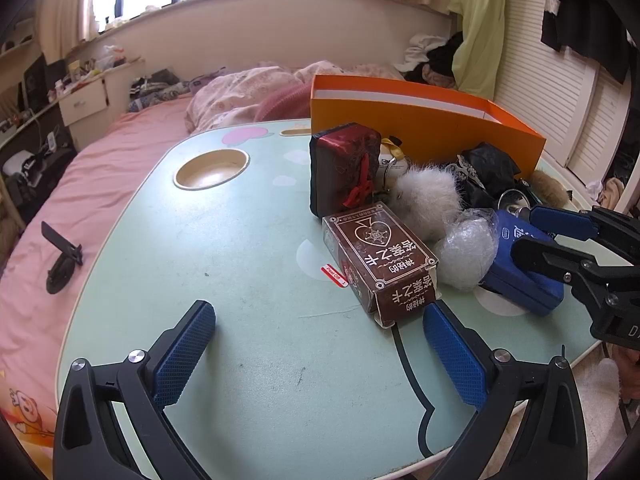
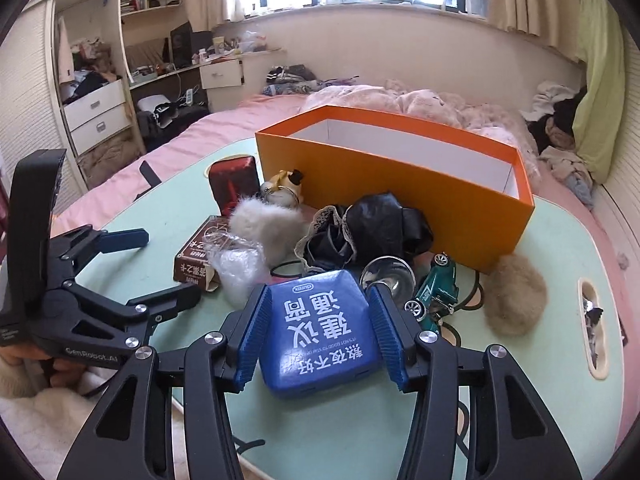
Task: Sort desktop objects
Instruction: 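Grasp the blue tin on the table with the right gripper and lift, then grasp the brown card box with the left gripper while the right gripper holds the blue tin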
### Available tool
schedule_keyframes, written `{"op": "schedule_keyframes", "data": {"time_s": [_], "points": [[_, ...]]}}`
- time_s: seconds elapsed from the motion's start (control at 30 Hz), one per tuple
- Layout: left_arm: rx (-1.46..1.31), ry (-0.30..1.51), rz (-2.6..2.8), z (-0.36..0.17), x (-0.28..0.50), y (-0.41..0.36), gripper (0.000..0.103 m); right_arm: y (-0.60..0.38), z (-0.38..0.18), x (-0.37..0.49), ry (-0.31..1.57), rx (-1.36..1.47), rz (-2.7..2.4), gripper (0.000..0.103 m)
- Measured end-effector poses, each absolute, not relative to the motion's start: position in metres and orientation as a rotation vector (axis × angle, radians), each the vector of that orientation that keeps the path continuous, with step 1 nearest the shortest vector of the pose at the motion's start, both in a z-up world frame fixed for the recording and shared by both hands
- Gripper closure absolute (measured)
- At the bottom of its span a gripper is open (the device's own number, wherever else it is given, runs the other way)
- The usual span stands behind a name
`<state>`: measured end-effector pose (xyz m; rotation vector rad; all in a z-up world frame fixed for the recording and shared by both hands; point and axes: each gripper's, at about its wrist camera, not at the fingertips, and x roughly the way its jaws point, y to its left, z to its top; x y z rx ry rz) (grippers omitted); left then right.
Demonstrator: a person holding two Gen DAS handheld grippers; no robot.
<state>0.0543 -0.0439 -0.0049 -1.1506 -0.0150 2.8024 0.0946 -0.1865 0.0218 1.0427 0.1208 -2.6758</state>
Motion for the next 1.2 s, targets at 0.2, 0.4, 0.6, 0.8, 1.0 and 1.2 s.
{"op": "schedule_keyframes", "data": {"time_s": [0.2,0.4,0.6,0.8,1.0,1.2], "points": [[-1.150,-0.014,2.803,-0.005,0.055,-0.044,0.000,-0.187,0.016,0.092,0.162,1.086,-2.624,0.031],[-1.148,-0.015,2.802,-0.004,0.056,-0.046,0.000,-0.200,0.003,0.100,0.256,1.105,-2.563,0.037],[-1.149,-0.015,2.802,-0.005,0.056,-0.046,0.000,-0.169,0.006,0.121,0.073,0.954,-2.601,0.037],[-1.148,-0.015,2.804,-0.004,0.056,-0.046,0.000,-0.148,0.020,0.155,-0.042,0.698,-2.703,0.037],[-1.125,-0.079,2.804,0.002,0.062,-0.053,0.000,-0.132,0.023,0.163,-0.151,0.637,-2.769,0.037],[-1.104,-0.113,2.754,0.004,0.058,-0.050,0.000,-0.140,0.029,0.152,-0.113,0.663,-2.761,0.037]]}}
